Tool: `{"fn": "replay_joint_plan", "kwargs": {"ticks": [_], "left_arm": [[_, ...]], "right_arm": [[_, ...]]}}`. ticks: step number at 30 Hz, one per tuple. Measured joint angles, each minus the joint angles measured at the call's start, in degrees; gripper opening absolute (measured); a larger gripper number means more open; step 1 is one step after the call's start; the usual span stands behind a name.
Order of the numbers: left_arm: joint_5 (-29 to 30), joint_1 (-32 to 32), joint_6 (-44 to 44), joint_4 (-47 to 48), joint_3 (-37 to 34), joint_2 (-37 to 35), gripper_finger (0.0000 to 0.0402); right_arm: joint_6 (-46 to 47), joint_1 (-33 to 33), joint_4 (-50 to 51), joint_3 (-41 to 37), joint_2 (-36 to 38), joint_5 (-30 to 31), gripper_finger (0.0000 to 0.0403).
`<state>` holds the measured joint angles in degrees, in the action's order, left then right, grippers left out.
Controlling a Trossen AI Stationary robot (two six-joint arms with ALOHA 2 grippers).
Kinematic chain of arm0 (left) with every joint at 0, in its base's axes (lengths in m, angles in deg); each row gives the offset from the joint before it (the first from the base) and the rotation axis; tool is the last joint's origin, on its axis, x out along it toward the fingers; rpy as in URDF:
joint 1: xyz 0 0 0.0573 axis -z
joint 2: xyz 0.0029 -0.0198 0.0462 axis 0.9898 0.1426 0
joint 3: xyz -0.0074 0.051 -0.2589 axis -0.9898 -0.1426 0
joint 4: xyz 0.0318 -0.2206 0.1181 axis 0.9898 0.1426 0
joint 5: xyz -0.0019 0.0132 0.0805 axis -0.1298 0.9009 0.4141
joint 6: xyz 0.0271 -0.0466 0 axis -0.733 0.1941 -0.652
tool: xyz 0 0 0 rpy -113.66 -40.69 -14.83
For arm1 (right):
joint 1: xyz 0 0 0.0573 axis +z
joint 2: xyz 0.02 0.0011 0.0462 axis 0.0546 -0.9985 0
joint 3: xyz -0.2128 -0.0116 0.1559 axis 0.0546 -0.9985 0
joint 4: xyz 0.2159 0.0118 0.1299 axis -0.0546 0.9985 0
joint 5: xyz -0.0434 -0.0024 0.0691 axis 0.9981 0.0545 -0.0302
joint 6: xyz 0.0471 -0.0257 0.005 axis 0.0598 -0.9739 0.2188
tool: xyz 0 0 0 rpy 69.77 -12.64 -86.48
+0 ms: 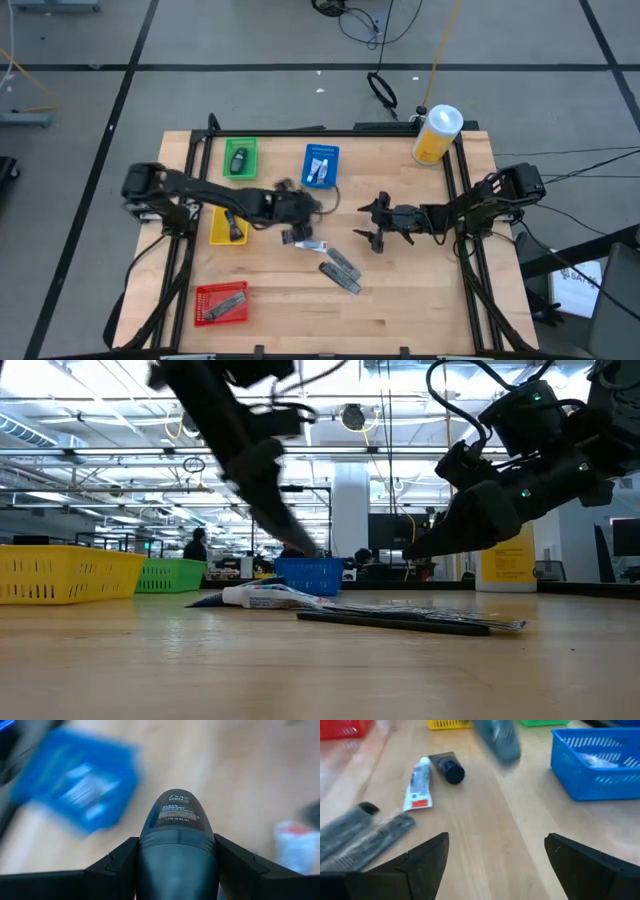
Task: Pick & Place Travel size toiletries
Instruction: Put the black deodorant in the green bin
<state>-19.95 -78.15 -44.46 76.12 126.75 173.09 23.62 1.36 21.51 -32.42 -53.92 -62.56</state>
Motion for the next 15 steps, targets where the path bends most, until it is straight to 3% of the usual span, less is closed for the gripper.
{"fn": "replay_joint_plan", "kwargs": {"ticks": [4, 8, 11, 15], "left_arm": [[8.5, -2.6, 14.7, 19.2, 0.0, -8.1, 0.0215], [9.1, -10.4, 24.7, 33.9, 0.0, -13.5, 0.0207], [7.1, -19.5, 25.0, 38.5, 0.0, -14.6, 0.0204], [-0.8, -32.6, 18.8, 36.4, -0.8, -14.5, 0.0209]], "right_arm": [[-2.0, 0.0, -0.5, 0.0, 0.0, 0.4, 0.0317], [-1.9, 0.0, -0.8, 0.0, 0.0, 0.2, 0.0310], [-2.0, 0.0, -0.8, 0.0, 0.0, 0.2, 0.0309], [-1.8, 0.1, -0.8, 0.0, 0.0, 0.2, 0.0309]]}}
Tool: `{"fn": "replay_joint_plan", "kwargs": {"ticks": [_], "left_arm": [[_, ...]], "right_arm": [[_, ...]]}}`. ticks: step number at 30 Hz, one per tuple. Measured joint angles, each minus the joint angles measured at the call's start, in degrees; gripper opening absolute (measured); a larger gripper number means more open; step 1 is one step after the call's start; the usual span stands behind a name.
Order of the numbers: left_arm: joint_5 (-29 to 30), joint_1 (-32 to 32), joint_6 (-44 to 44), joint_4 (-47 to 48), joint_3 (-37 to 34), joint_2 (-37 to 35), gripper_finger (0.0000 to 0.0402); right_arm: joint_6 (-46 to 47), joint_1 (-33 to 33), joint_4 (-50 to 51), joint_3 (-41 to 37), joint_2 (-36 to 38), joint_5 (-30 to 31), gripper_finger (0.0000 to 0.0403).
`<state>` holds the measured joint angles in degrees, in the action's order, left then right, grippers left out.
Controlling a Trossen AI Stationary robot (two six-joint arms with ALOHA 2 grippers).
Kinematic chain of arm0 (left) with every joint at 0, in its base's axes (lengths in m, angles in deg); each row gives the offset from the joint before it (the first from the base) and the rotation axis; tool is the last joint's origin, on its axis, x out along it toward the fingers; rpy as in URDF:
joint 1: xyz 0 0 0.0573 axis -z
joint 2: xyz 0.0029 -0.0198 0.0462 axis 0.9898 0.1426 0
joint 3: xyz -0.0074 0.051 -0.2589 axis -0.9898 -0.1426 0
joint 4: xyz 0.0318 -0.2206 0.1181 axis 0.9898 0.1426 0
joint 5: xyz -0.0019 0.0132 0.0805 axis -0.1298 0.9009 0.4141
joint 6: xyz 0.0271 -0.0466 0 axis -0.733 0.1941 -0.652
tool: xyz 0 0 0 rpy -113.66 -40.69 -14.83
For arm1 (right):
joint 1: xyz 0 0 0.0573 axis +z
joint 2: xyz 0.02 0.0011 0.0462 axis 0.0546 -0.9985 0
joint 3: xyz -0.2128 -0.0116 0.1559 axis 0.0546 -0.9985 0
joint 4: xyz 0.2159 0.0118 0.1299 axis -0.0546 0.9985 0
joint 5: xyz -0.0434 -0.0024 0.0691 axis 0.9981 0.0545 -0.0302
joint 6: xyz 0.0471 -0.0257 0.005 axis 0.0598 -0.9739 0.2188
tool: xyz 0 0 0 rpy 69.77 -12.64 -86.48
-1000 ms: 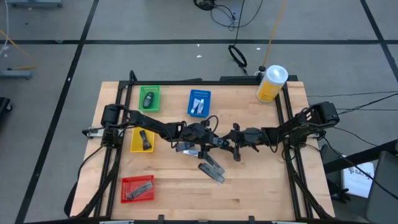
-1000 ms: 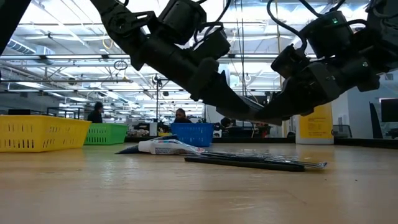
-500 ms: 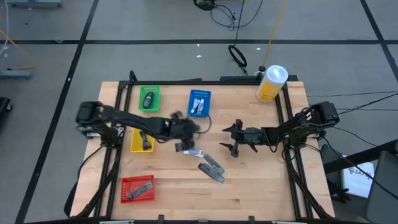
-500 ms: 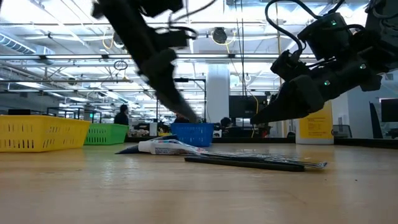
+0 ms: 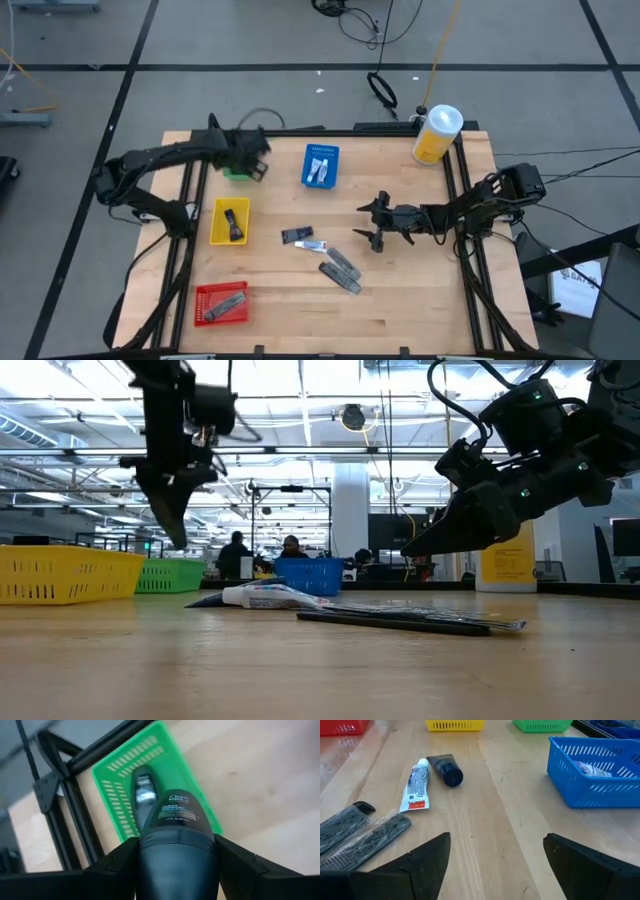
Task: Pick & Place Travel size toiletries
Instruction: Put the black deodorant in the green bin
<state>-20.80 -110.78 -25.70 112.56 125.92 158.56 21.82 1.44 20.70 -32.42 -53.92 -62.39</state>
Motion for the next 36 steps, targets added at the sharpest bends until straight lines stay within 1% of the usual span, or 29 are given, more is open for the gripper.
{"fn": "replay_joint_plan", "kwargs": {"ticks": [2, 5, 7, 10, 12, 25, 31, 33, 36], "left_arm": [[-2.1, -5.0, -2.0, -2.0, -0.8, 0.4, 0.0212], [-2.6, -10.9, -3.1, -3.5, -1.9, 0.4, 0.0214], [-4.4, -13.7, -4.5, -6.0, -3.4, 0.4, 0.0214], [-8.3, -15.9, -6.1, -11.3, -5.9, 0.4, 0.0215], [-9.1, -16.4, -6.4, -14.4, -7.6, 0.4, 0.0215], [-9.0, -15.9, -5.4, -27.4, -16.4, 0.4, 0.0216], [-9.1, -15.9, -6.6, -28.6, -17.4, 0.4, 0.0216], [-10.0, -16.0, -6.9, -29.0, -17.4, 0.4, 0.0217], [-11.1, -16.0, -8.6, -30.0, -17.4, 0.4, 0.0230]], "right_arm": [[0.0, 0.0, 0.0, 0.0, 0.0, 0.0, 0.0309], [0.2, 0.0, 0.1, 0.0, 0.0, -0.1, 0.0309], [0.3, 0.0, 0.3, 0.0, 0.0, -0.1, 0.0309], [0.3, 0.0, 0.4, 0.0, 0.0, -0.1, 0.0309], [0.3, 0.0, 0.4, -0.2, 0.0, -0.1, 0.0309], [0.5, 0.0, -0.7, -1.1, 0.0, 0.0, 0.0309], [0.5, 0.0, -0.8, -1.1, 0.0, 0.0, 0.0309], [0.5, 0.0, -0.8, -1.1, 0.0, 0.0, 0.0309], [0.5, 0.0, -0.9, -1.1, 0.0, 0.0, 0.0309]]}}
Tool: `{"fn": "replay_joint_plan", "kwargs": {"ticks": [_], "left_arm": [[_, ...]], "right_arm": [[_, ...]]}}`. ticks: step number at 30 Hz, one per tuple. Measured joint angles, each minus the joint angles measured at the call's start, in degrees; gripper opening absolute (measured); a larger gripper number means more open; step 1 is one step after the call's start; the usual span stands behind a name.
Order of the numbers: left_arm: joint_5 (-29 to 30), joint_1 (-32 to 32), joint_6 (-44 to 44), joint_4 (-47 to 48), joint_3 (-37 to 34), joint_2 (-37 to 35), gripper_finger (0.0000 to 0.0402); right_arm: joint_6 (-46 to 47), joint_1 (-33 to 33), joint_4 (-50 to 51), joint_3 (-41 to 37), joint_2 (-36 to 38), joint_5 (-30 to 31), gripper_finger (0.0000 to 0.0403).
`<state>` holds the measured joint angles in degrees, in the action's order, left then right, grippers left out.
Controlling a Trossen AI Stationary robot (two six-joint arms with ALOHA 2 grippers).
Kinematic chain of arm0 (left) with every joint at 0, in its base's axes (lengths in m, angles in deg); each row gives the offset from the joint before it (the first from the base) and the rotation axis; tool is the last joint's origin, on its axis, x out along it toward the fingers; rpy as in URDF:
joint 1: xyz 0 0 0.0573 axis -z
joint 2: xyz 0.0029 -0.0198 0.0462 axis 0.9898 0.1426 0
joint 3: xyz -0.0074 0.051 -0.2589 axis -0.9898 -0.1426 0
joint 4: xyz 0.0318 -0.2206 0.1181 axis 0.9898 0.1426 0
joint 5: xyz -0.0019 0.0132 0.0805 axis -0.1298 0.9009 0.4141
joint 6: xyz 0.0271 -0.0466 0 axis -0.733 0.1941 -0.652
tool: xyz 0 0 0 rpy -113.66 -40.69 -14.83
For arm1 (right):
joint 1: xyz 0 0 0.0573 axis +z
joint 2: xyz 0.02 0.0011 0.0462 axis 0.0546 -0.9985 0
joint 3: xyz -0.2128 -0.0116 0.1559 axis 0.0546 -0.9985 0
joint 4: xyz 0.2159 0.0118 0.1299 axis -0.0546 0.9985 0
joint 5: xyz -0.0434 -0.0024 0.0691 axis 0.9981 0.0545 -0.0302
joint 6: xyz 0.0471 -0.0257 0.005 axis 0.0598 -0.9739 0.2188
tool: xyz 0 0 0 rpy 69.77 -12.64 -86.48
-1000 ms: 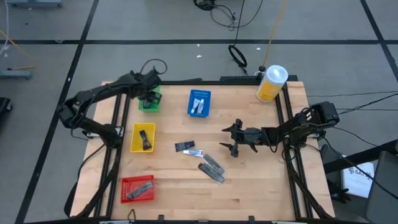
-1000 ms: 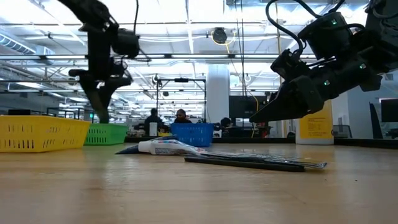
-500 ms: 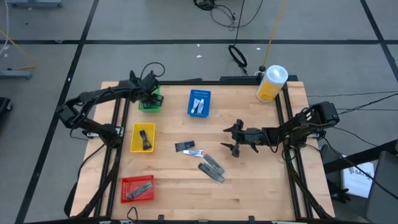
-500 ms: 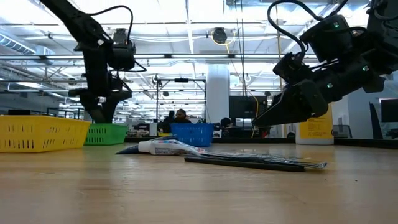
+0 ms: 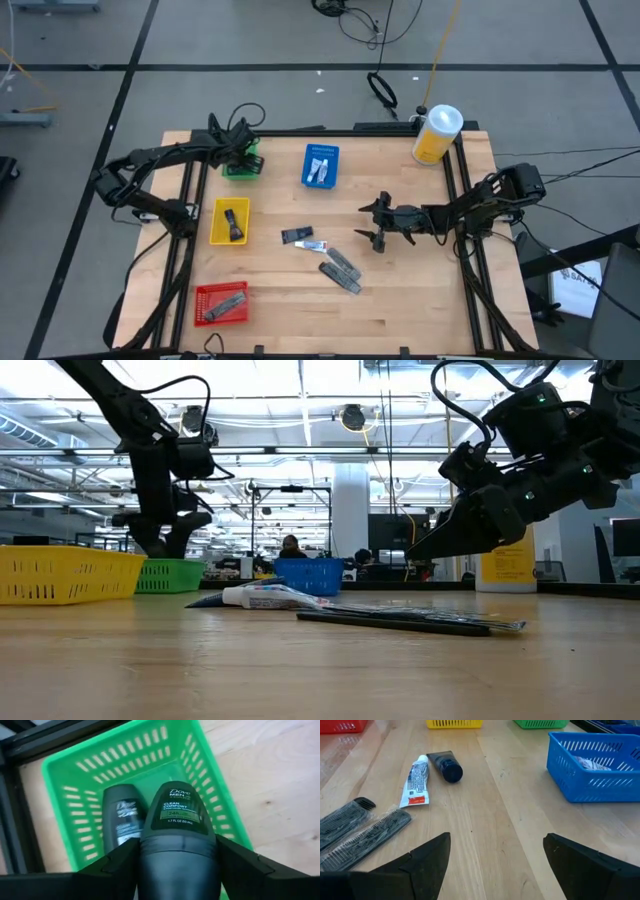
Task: Pick & Place Travel size toiletries
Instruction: Put the black deodorant in the green bin, then put the white toothpaste in the blue basket
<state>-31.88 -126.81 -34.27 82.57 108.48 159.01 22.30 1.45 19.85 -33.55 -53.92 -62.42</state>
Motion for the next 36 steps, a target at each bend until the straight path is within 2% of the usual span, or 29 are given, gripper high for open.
{"fn": "replay_joint_plan", "kwargs": {"ticks": [7, 12, 18, 23, 28, 32, 36], "left_arm": [[-0.6, -1.0, -1.3, 0.2, 0.0, 0.0, 0.0294], [-0.6, -1.4, -3.0, 0.4, 1.1, -1.2, 0.0325], [-0.4, 1.3, -2.9, -0.2, 2.4, -6.3, 0.0329], [0.2, 9.5, -1.2, -5.4, 2.3, -11.0, 0.0316], [3.6, 23.1, -2.8, -23.5, -1.2, -11.4, 0.0307], [7.5, 33.6, -6.6, -46.8, -7.0, -8.5, 0.0306], [10.3, 40.9, -10.7, -70.3, -11.3, -2.1, 0.0305]], "right_arm": [[0.4, 0.0, -0.6, 0.0, 0.0, 0.0, 0.0309], [0.4, 0.0, -0.6, 0.0, 0.0, -0.1, 0.0309], [0.2, 0.0, -0.7, 0.0, 0.0, -0.1, 0.0309], [-0.2, 0.0, -0.8, 0.0, 0.0, 0.0, 0.0308], [-0.2, 0.0, -0.9, 0.0, 0.0, 0.0, 0.0309], [-0.2, 0.0, -0.9, 0.0, 0.0, 0.0, 0.0309], [0.0, 0.0, -1.1, 0.0, 0.0, -0.2, 0.0308]]}}
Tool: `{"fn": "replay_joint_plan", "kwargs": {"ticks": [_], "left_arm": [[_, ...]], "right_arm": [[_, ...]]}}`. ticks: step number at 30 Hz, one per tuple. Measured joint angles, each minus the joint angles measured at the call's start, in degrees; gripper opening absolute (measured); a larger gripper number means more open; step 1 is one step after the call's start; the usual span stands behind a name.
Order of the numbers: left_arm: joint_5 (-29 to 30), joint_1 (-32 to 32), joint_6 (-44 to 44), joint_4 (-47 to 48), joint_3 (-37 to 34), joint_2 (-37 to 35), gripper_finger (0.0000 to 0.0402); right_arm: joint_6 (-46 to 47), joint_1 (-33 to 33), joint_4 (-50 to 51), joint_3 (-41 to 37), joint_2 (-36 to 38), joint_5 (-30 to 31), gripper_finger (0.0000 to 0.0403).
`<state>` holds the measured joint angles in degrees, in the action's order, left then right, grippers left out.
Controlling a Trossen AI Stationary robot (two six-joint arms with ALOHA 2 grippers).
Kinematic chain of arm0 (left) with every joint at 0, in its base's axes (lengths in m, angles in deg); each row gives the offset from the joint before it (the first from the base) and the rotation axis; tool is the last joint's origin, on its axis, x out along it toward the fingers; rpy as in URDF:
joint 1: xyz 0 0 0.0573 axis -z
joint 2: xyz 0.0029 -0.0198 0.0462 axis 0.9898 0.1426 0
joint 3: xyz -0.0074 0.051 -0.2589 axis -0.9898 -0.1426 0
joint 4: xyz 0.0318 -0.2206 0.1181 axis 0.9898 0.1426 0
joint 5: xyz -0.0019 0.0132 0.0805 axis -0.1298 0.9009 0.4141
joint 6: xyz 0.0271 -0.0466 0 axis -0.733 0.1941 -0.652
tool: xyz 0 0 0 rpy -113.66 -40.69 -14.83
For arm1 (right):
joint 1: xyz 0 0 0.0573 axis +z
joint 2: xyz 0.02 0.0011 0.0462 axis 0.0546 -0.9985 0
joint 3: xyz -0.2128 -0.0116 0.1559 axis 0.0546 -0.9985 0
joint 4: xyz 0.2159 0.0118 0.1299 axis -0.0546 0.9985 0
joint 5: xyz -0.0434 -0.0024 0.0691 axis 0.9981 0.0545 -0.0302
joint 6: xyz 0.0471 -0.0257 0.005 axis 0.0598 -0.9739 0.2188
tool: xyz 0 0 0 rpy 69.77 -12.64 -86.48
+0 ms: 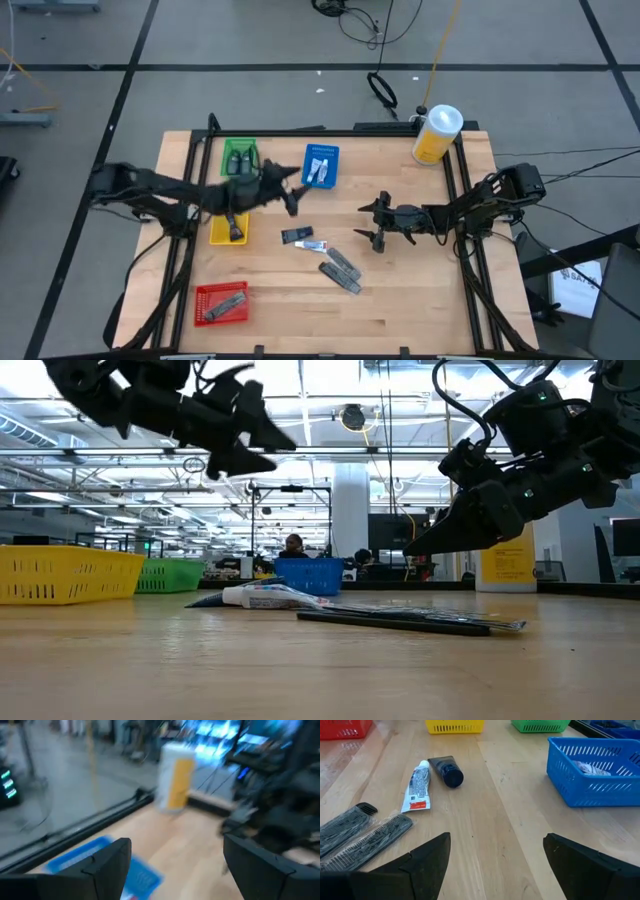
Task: Pick & Place Travel size toiletries
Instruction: Put the white toothpaste in the blue basket
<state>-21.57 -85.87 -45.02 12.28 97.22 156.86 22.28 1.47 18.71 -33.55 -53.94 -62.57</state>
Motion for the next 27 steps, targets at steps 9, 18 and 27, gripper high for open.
{"fn": "replay_joint_plan", "kwargs": {"ticks": [9, 18, 27], "left_arm": [[-7.3, 3.6, -0.7, -15.8, 6.1, 20.0, 0.0305], [-16.9, 7.8, -20.6, 4.3, 18.7, 24.4, 0.0305], [-22.9, 12.5, -29.9, 25.5, 24.2, 24.3, 0.0306]], "right_arm": [[0.2, 0.0, 0.1, 0.0, 0.0, 0.0, 0.0309], [1.1, 0.0, 0.7, 0.0, 0.0, -0.1, 0.0309], [1.5, 0.0, 0.7, 0.0, 0.0, -0.1, 0.0309]]}}
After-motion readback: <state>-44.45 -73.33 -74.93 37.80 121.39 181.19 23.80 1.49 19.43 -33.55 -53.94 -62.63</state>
